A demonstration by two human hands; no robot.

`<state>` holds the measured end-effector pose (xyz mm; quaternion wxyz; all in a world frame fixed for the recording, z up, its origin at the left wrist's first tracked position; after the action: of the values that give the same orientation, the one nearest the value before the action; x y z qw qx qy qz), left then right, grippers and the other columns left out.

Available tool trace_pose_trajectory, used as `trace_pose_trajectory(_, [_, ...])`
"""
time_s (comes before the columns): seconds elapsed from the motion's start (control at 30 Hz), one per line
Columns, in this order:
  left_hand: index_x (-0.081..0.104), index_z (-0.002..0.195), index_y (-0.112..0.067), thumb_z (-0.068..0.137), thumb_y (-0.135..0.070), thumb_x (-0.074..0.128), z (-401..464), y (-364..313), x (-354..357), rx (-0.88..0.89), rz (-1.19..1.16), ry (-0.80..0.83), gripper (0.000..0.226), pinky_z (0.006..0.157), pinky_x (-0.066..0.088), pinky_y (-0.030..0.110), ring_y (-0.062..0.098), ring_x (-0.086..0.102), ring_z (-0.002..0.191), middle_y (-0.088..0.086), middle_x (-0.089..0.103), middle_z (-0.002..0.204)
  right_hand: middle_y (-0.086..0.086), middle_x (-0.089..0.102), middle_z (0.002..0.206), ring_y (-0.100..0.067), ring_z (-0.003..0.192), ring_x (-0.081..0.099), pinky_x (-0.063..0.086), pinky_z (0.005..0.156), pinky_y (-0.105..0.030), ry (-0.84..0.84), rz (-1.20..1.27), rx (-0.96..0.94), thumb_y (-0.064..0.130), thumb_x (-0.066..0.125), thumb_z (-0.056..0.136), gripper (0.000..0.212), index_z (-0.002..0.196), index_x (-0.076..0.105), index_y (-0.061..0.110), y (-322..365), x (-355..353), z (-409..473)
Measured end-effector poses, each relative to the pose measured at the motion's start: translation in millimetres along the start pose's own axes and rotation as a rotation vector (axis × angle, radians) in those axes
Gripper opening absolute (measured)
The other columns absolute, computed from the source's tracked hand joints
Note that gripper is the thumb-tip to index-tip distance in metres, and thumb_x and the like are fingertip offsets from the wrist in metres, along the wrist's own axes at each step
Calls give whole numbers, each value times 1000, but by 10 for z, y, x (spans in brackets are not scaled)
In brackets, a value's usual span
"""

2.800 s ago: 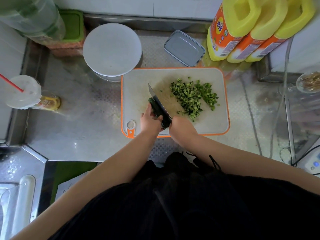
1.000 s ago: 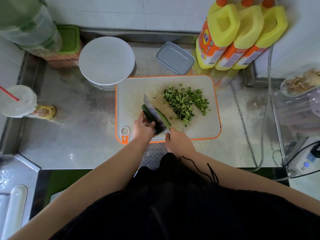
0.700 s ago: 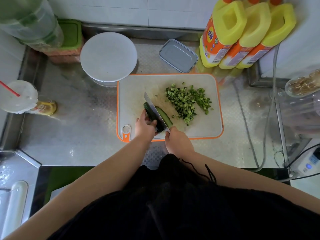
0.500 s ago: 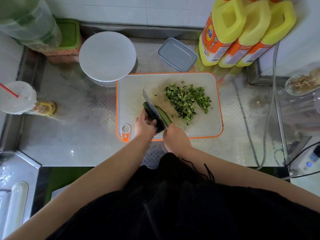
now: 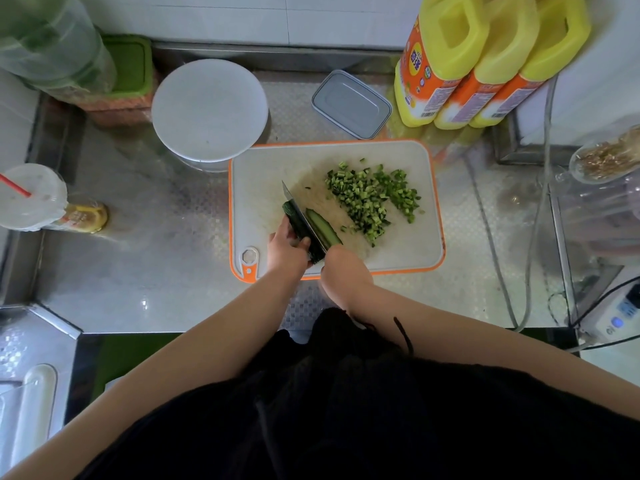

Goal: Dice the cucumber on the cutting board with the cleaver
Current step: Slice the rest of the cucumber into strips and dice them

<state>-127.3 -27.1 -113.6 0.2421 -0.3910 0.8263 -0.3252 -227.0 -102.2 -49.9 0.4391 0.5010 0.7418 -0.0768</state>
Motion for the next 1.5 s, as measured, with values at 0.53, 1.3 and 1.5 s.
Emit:
trace_pose_trajectory(0.53, [30, 150, -31, 95, -3, 53, 19, 4, 4, 21, 43, 13, 66, 80, 58, 49, 26, 53, 117, 4, 41, 135, -13, 63, 101, -29, 90, 60, 43, 68, -30, 42, 135, 42, 8, 43, 94, 18, 104, 57, 2, -204, -6, 103])
trace_pose_trajectory(1.3, [31, 151, -27, 97, -10, 55, -37, -20, -2, 78, 95, -28, 61, 85, 57, 47, 24, 54, 114, 2, 39, 132, -21, 65, 96, -36, 91, 60, 40, 69, -36, -124, 273, -22, 20, 46, 98, 24, 103, 55, -1, -247, -89, -316])
trace_pose_trajectory(1.5, [29, 151, -27, 96, -13, 55, -31, -10, -2, 101, 121, -32, 63, 85, 57, 47, 23, 55, 110, 2, 39, 131, -21, 65, 96, -36, 91, 59, 34, 65, -33, -112, 269, -8, 21, 45, 99, 23, 101, 54, -1, -254, -74, -314])
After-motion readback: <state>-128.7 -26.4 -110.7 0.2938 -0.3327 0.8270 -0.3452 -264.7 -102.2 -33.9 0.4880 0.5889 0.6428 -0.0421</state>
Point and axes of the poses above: each hand's wrist, its own z-axis towards the middle knuckle, its own x-axis out of the palm, y = z × x, the point moved 8 cm from there along z, towards the middle knuckle
